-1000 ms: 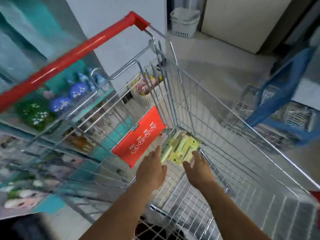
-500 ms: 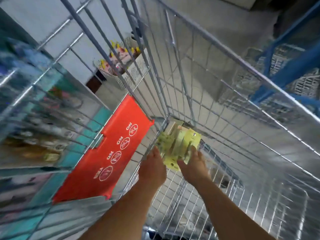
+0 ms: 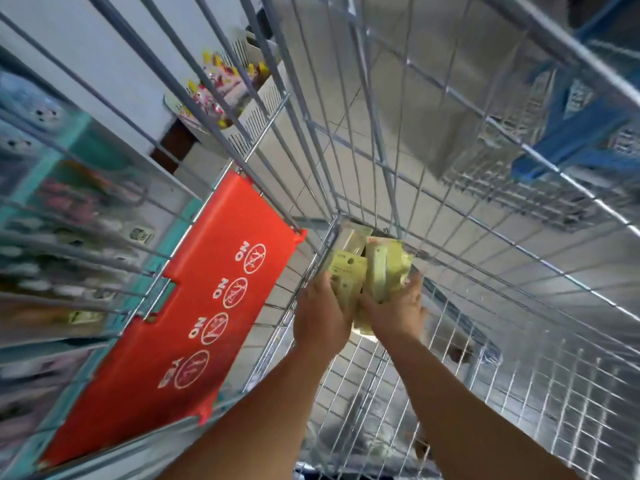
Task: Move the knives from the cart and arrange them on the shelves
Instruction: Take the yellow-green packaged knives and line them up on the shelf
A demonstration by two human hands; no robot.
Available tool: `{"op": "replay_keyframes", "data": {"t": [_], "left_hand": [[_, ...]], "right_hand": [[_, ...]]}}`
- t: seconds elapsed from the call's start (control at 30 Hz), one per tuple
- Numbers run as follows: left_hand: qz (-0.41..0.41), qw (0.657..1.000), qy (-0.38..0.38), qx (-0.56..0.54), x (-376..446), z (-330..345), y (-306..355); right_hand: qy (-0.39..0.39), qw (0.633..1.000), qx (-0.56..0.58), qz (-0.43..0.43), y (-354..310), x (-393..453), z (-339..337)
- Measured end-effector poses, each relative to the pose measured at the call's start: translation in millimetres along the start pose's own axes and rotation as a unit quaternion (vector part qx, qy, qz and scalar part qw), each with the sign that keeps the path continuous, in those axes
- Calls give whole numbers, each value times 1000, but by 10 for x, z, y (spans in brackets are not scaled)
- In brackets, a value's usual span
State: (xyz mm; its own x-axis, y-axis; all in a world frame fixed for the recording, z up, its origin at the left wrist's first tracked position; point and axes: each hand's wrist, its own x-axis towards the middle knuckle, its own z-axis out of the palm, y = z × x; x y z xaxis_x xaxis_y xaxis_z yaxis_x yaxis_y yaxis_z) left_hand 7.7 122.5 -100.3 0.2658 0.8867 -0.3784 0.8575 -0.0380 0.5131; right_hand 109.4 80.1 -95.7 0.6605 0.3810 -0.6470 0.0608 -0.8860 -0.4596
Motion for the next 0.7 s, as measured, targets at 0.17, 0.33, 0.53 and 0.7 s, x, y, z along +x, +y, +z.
{"op": "replay_keyframes", "data": {"t": [0.17,0.33,0.53,0.7], "left_hand": [[-20,1000,-15,-1,144,44,66],[-9,1000,-6,13,81,72,78],[-37,997,-1,-66,61,40,20],[-63,992,-41,-99,-156,16,-45]], "right_hand": [[-12,999,-27,-25,-2,-6,-127],[-23,999,-13,-23,10,-36,-79],[-17,997,52,-52,55,-137,-19],[-32,995,88,-40,187,-237,-94]]}}
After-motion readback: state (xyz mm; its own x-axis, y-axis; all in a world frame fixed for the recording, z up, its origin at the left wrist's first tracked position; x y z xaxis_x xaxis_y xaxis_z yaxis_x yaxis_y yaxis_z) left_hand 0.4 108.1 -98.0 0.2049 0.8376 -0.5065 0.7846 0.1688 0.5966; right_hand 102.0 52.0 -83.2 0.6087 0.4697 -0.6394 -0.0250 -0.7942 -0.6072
